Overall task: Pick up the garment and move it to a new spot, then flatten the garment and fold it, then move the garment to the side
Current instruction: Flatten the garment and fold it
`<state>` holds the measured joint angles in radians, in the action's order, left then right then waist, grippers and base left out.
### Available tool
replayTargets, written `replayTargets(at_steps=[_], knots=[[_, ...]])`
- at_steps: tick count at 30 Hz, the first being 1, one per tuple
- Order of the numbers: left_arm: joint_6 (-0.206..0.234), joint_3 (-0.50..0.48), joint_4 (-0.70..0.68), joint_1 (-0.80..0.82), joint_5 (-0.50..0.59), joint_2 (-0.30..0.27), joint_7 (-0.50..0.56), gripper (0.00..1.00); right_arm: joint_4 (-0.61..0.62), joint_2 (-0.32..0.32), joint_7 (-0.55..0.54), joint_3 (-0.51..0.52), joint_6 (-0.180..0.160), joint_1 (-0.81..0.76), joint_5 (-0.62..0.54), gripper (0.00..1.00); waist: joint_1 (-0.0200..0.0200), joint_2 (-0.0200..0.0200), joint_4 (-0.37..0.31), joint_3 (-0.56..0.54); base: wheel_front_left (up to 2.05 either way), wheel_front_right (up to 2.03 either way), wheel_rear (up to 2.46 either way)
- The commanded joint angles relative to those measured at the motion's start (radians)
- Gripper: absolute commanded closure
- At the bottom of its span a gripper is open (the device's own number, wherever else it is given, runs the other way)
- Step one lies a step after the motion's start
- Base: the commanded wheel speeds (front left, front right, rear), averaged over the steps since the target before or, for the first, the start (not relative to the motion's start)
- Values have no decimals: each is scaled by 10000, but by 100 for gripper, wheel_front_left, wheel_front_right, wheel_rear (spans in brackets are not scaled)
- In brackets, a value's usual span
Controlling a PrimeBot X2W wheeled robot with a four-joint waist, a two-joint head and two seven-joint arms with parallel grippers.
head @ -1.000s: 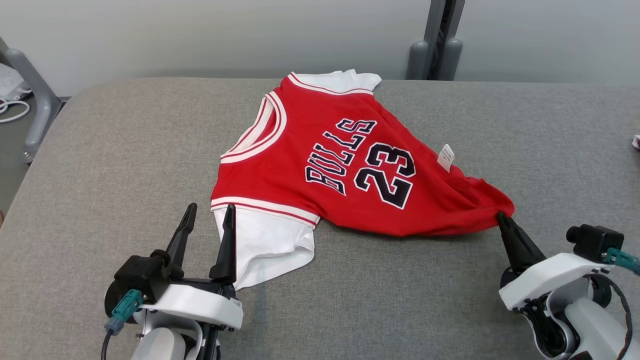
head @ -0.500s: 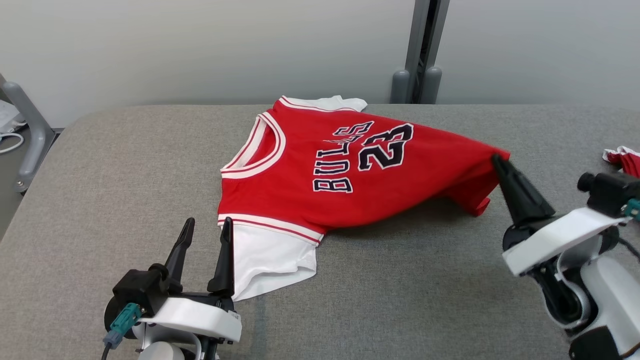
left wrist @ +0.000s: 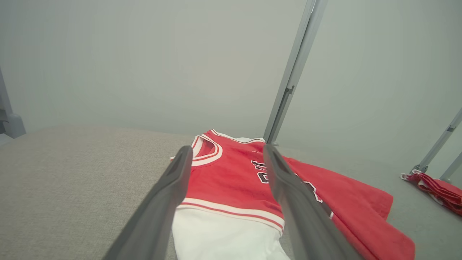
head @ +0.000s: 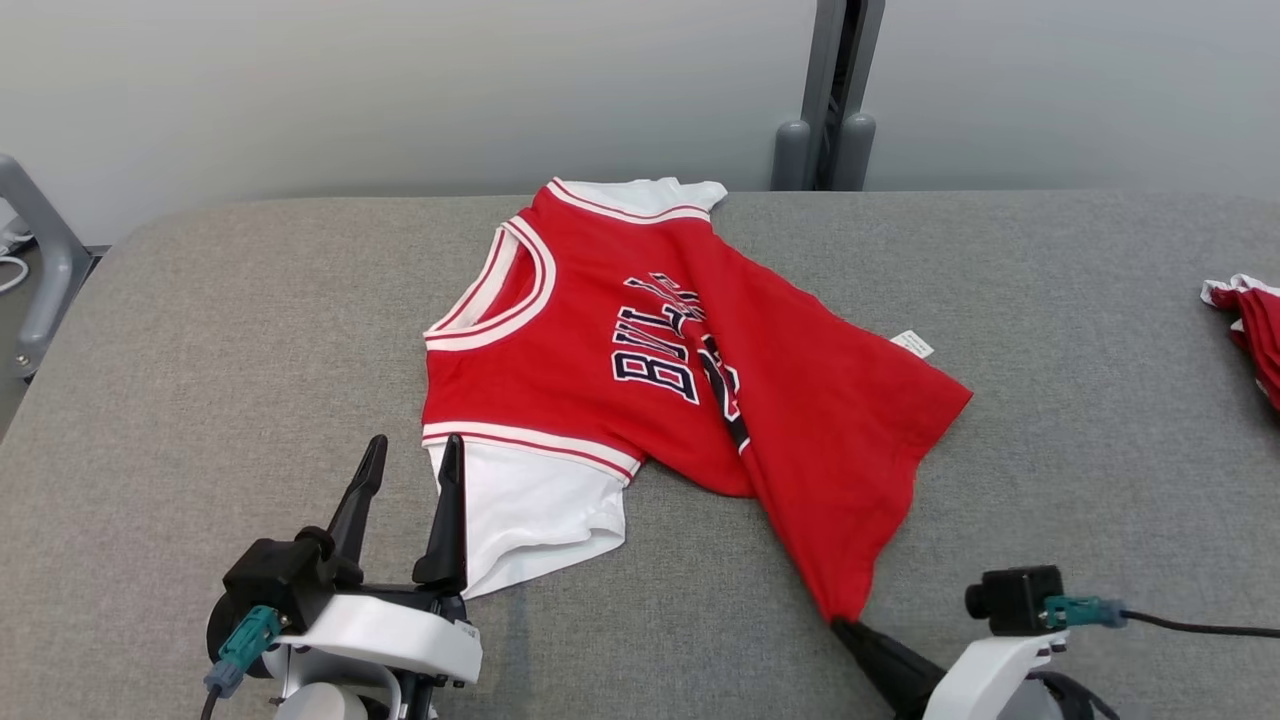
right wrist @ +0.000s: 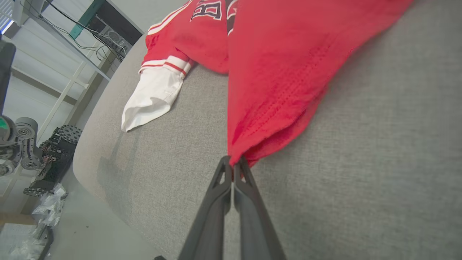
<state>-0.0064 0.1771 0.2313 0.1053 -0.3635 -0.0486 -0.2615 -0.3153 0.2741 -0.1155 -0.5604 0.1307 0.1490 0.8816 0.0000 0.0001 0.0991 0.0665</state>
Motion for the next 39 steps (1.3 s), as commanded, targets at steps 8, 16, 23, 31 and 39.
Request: replayTargets(at_steps=[8, 16, 23, 31, 39], knots=[[-80, -53, 35, 42, 109, -40, -39, 0, 826, -34, -295, -1461, 0, -118, 850, 100, 0, -1, -27, 39, 0, 0, 0], [-86, 51, 81, 21, 91, -43, -39, 0, 650, 217, -70, -1785, 0, 107, 1071, 0, 0, -1, 44, 69, 0, 0, 0], [-78, 111, 106, -16, 56, -42, -39, 0, 119, 849, 354, -677, 0, 568, 1104, 0, 0, -1, 147, 51, 0, 0, 0], [-83, 262, 38, 174, 15, -42, -39, 0, -896, 1211, 1710, 1398, 0, 1414, 366, 0, 0, -1, 371, 278, 0, 0, 0], [-95, 494, 6, 610, 71, -45, -39, 0, -2350, 1113, 1983, 1963, 0, 2815, -397, 0, 0, -1, 868, 975, 0, 0, 0]])
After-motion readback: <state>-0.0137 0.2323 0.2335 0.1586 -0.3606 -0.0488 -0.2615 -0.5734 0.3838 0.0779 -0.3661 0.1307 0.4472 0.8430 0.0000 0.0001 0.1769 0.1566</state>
